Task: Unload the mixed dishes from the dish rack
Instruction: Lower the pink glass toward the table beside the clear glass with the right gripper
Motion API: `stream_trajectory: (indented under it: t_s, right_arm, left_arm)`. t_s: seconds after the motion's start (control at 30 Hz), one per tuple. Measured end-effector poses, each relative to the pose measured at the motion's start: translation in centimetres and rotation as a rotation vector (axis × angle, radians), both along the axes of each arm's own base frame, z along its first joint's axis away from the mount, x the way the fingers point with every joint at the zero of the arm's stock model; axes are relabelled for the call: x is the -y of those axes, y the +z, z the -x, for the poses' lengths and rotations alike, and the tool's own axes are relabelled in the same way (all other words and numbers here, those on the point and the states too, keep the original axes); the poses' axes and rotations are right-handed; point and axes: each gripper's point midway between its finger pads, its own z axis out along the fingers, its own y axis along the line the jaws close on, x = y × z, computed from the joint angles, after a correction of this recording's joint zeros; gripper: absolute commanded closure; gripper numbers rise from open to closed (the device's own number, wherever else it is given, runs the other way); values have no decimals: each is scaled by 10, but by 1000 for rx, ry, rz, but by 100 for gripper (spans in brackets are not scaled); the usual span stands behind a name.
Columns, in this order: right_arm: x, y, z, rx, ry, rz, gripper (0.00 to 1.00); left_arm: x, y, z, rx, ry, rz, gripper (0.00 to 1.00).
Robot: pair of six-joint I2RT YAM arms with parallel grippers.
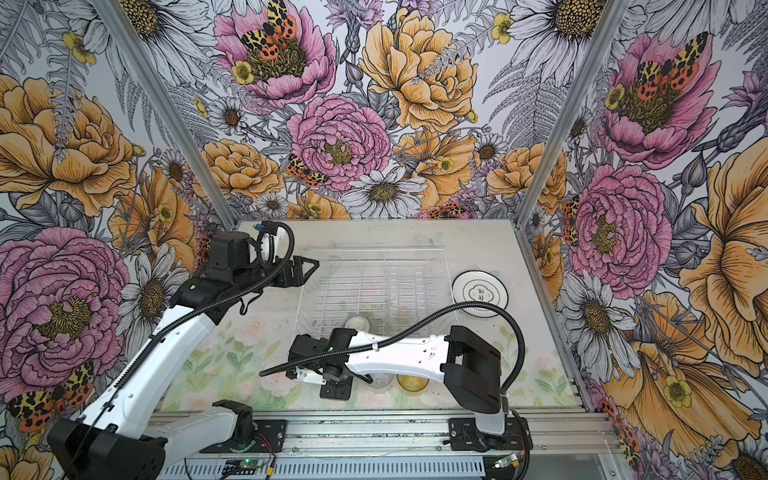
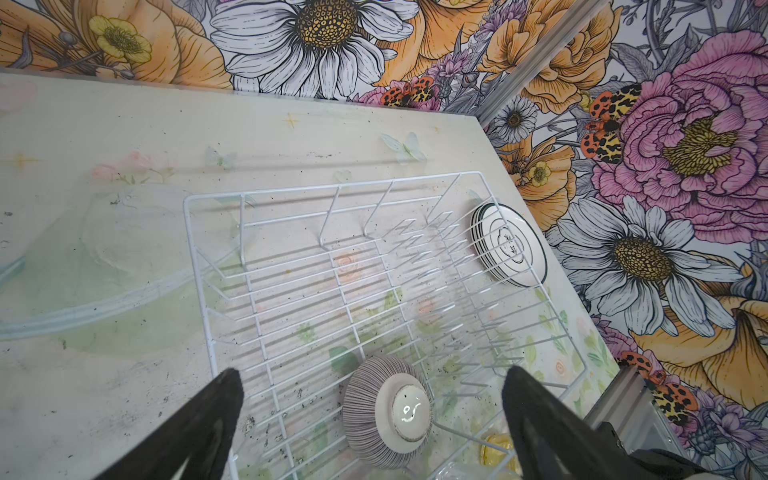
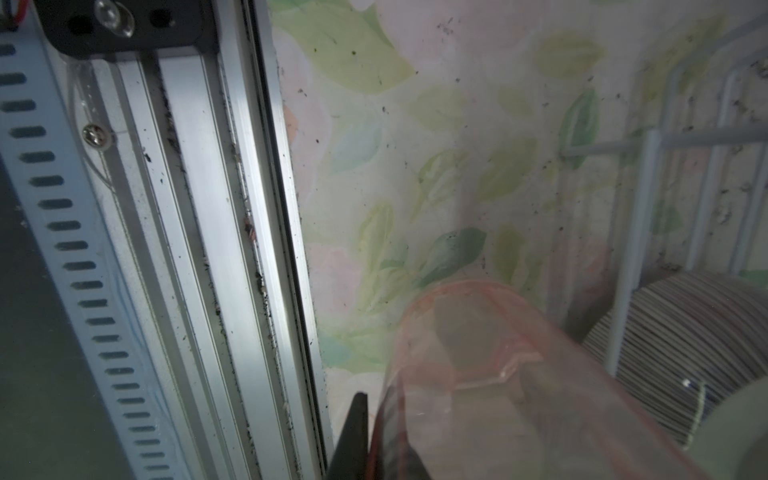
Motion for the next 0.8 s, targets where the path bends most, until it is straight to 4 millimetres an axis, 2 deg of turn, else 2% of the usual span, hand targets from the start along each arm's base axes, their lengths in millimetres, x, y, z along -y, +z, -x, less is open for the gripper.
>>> stream_trajectory:
  t_s: [0.8]
  right_arm:
    - [10,-26,1,-19,34,116,100]
  left_arm:
    - [0,-9,-5,-24,-7,-4,1]
